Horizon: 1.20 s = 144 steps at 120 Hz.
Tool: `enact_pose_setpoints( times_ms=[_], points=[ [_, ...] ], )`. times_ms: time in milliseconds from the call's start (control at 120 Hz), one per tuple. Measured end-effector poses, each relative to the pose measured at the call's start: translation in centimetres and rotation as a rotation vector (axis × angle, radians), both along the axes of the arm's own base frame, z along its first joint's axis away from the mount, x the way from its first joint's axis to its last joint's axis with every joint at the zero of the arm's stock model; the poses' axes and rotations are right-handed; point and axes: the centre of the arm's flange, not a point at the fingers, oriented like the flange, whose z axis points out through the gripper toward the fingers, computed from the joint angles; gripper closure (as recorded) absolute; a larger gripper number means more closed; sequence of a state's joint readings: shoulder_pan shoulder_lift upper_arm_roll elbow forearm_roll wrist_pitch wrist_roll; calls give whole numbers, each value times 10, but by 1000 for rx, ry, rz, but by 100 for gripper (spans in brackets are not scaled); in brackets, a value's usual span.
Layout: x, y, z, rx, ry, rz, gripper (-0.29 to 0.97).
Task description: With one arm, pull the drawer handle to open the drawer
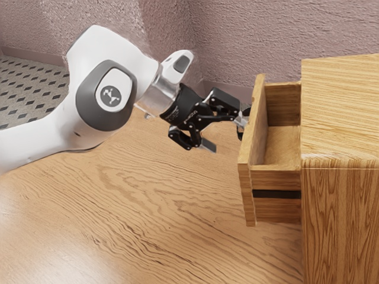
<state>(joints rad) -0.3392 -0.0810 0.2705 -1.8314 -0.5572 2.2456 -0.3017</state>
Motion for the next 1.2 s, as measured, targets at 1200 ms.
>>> enact_pose_setpoints(
  times_ms=[1200],
  points=[
    [-100, 145, 2, -49, -29, 155, 0]
  ],
)
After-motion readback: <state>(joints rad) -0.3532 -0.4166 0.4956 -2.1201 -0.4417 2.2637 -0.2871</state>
